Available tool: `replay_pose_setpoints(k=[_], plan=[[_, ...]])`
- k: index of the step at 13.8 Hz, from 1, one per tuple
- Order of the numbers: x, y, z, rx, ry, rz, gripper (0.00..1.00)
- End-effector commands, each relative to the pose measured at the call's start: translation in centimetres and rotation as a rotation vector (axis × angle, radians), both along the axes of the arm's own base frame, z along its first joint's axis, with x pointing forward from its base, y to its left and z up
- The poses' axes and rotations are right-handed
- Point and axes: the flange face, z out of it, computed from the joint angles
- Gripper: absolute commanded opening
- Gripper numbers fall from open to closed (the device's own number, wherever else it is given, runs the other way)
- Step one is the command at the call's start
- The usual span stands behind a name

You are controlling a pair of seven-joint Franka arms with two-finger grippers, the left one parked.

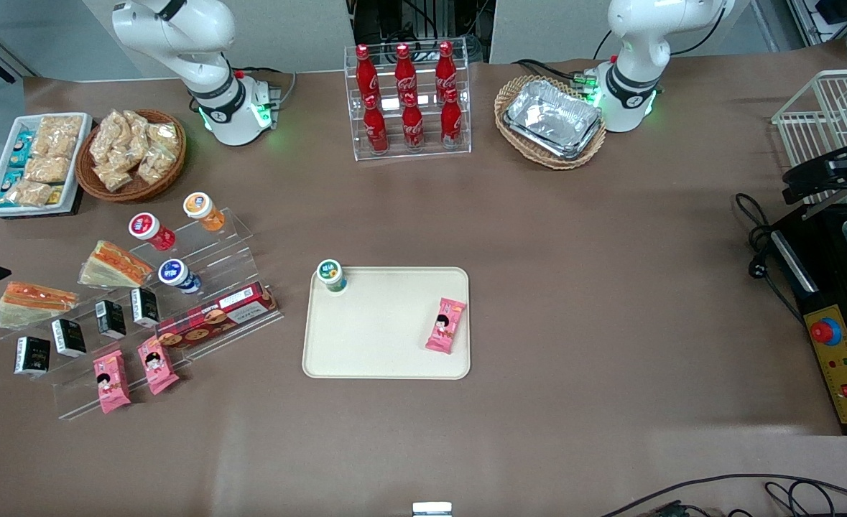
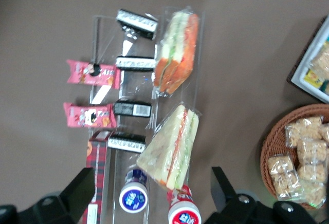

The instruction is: Place sandwich on tray

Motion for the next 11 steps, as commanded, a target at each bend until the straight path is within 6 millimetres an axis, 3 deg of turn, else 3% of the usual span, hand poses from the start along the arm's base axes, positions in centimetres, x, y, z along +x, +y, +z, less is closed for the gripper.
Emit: replay_pose_setpoints(k=[1,11], plan=[[0.8,-2.4,0.1,-0.049,-0.033,-0.215,1.00],[2.3,-9.0,-8.0,-0.048,-0.039,-0.435,1.00]])
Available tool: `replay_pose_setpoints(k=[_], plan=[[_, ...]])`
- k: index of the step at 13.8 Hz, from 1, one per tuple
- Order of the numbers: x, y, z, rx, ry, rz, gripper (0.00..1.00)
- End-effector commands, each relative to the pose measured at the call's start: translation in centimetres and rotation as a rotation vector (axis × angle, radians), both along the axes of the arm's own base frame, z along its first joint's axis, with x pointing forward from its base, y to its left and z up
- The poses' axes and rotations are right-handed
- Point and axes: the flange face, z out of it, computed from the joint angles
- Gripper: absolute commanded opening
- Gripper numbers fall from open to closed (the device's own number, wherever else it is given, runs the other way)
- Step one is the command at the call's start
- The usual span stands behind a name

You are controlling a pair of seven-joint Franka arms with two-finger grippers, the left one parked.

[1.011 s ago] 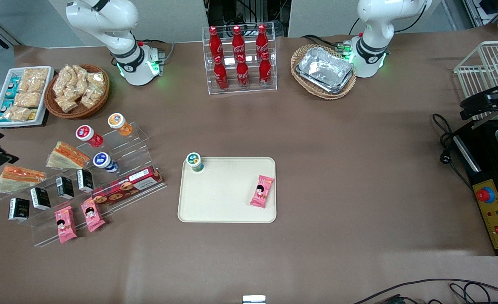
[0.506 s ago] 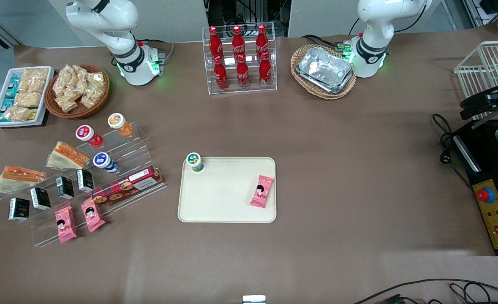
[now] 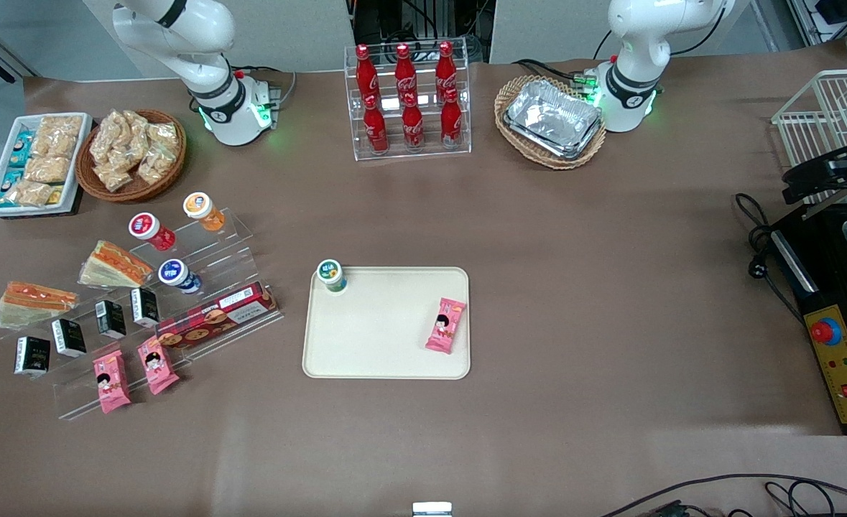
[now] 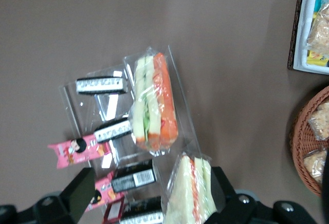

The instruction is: Place sandwich on tray

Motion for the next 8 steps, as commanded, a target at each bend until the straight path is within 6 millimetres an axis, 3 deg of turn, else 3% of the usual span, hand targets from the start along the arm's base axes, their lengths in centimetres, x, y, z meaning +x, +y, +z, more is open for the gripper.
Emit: replay_pose_setpoints(k=[1,4,8], plan=[[0.5,-2.1,-2.1,0.007,-0.022,-0.077,1.00],[0.7,-3.9,-4.8,0.041,-0.035,-0.139,1.00],[0.4,-5.0,-6.5,0.059,-0.053,-0.172,1.00]])
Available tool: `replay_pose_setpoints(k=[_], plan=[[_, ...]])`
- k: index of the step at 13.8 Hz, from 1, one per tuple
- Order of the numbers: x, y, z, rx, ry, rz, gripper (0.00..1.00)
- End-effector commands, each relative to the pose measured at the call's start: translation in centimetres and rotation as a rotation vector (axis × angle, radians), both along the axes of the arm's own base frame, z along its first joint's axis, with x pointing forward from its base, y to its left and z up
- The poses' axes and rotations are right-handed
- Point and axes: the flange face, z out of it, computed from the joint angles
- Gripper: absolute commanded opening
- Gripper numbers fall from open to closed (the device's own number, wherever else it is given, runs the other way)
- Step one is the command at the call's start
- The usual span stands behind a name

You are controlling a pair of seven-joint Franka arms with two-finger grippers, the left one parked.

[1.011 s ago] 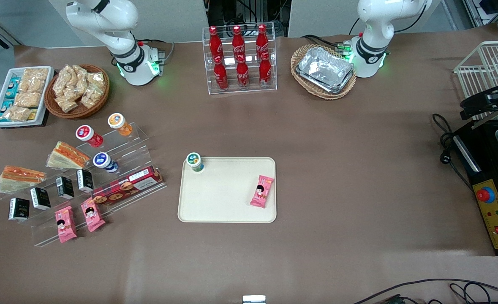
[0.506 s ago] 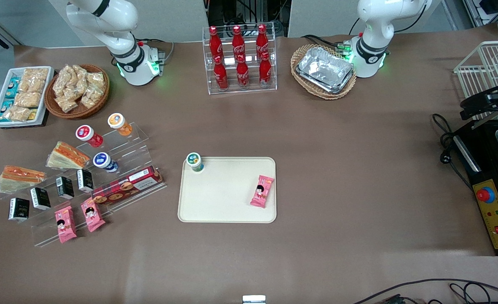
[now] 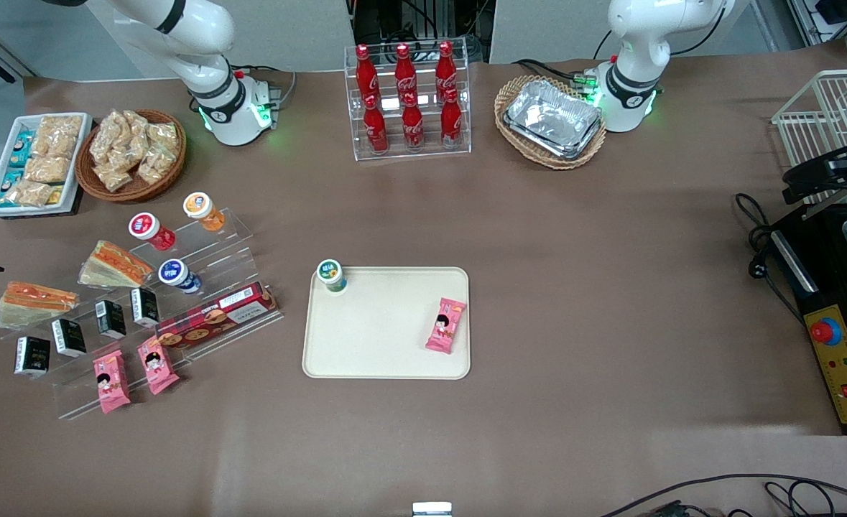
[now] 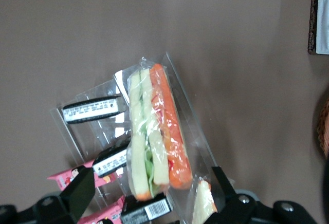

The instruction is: Place sandwich on tray

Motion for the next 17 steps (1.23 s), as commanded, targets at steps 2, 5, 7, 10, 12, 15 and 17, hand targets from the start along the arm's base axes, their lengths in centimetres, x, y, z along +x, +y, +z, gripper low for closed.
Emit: replay_pose_setpoints(k=[2,5,7,10,12,15,17], plan=[[-0.8,-1.6,-2.3,0.031,-0.032,-0.052,1.00],[-1.3,-1.8,-3.4,0.043,-0.020,-0.062,1.00],[-1.5,-1.8,-3.9,0.040,-0.025,-0.064,1.00],[-1.2,-1.4,-4.0,0.036,-0.032,-0.054,1.00],[-1.5,-1.2,-5.1,0.024,-0.051,-0.056,1.00],[-1.9,-1.3,-6.5,0.009,-0.066,-0.056,1.00],[-2.2,-1.0,-7.1,0.009,-0.069,-0.056,1.00]])
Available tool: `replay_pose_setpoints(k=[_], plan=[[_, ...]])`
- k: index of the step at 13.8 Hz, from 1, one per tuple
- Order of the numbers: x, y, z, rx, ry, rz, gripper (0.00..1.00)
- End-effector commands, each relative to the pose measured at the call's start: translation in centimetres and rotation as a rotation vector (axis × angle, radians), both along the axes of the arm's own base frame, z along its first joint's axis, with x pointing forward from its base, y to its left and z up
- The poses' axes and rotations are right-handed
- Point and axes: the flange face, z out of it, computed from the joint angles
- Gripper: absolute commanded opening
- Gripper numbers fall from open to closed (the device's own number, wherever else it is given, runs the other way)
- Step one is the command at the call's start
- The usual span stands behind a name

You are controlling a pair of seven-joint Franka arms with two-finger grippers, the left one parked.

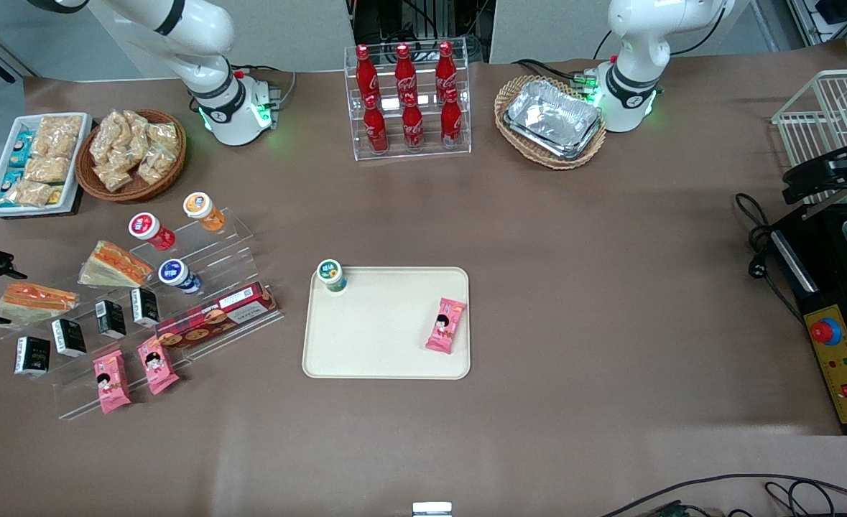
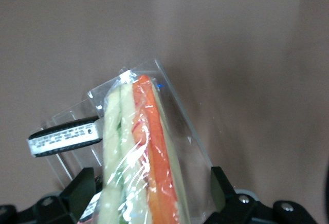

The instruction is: Place sandwich on tray

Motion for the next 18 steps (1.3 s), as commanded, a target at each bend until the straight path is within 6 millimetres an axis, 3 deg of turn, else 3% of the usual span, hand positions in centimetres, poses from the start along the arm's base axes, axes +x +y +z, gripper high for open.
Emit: replay_pose_setpoints(k=[1,2,3,4,7,9,14,16,18], plan=[[-0.5,0.6,-0.9,0.007,-0.026,0.000,0.96],[-0.4,0.8,-0.8,0.006,-0.028,0.003,0.88],[0.0,1.4,-0.8,0.004,-0.032,0.014,0.68],[0.2,1.8,-0.9,0.004,-0.032,0.020,0.58],[0.3,1.8,-0.5,-0.002,-0.040,0.022,0.37],[0.2,1.7,0.6,-0.009,-0.057,0.068,0.30],[-1.0,1.5,6.0,-0.010,-0.097,0.222,0.25],[-0.8,2.6,8.7,-0.002,-0.111,0.240,0.19],[-0.1,4.9,11.1,0.039,-0.084,0.267,0.18]])
